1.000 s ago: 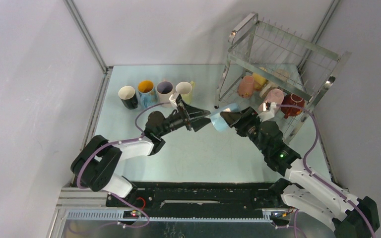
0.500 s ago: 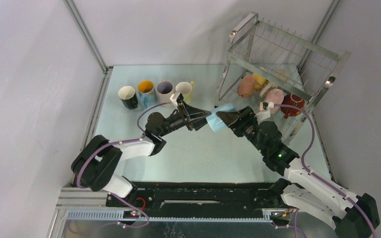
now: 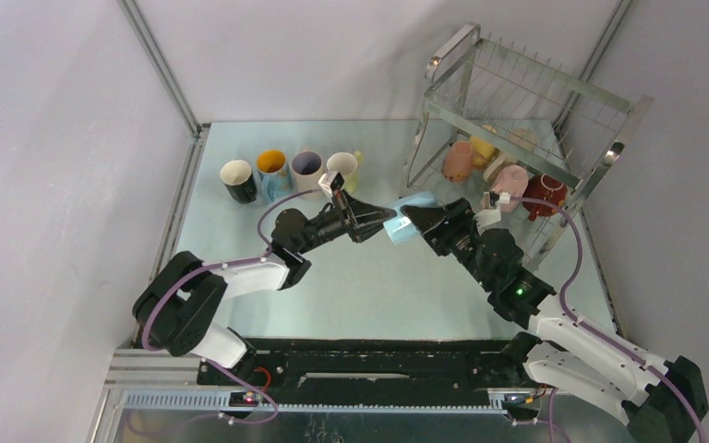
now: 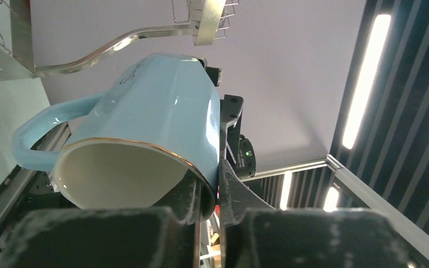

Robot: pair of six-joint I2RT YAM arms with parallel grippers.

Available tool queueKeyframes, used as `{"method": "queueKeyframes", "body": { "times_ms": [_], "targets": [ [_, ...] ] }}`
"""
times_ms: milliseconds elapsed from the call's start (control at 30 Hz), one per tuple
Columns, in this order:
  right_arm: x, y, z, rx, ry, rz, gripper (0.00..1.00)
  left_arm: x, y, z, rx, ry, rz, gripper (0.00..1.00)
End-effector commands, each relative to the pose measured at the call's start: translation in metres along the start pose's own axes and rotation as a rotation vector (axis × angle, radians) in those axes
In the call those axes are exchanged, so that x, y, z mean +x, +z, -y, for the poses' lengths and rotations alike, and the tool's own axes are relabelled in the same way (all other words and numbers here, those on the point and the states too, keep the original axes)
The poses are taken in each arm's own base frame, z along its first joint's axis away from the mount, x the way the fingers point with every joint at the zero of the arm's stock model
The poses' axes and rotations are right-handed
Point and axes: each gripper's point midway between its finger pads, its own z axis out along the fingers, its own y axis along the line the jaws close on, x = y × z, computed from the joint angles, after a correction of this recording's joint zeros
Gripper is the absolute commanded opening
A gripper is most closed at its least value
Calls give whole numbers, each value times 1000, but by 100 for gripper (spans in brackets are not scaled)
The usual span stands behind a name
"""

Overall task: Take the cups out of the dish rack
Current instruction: Place the cup at the center of the board.

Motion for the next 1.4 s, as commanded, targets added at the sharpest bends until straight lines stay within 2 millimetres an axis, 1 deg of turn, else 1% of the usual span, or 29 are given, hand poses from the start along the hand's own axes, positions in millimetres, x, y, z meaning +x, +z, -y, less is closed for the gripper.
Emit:
{"method": "queueKeyframes", "body": {
  "times_ms": [0,33,133,200,300,367,433,533,600,933,1033,1233,1367],
  "targets": [
    [-17,-8,-57,-164,55,63,10,7,8,43,122,69,-32,3],
    [-16,-8,-57,-162,56,63,10,7,8,43,122,69,-32,1],
    [-15,-8,-57,-159,48,62,11,8,7,43,122,75,-32,0],
    [-14,-8,-57,-159,41,61,25,8,6,46,128,83,-28,0],
    [-13,-10,-58,-166,28,55,54,8,5,50,139,96,-20,0],
    [-12,-11,-58,-167,22,51,71,8,6,54,147,102,-16,0],
    [-11,-11,-58,-166,19,46,82,7,6,59,156,110,-11,0],
    [-9,-12,-57,-163,21,38,91,3,6,66,173,115,21,0],
    [-6,-12,-57,-163,20,27,93,0,5,71,184,118,41,0],
    [0,-15,-62,-183,22,2,97,-19,0,74,192,109,138,0],
    [1,-15,-62,-185,17,-6,99,-23,-3,79,202,120,154,0],
    [5,-17,-65,-195,12,-18,100,-34,-10,91,222,157,188,0],
    [5,-19,-65,-198,-3,-17,100,-40,-16,91,201,186,204,0]
  ]
}}
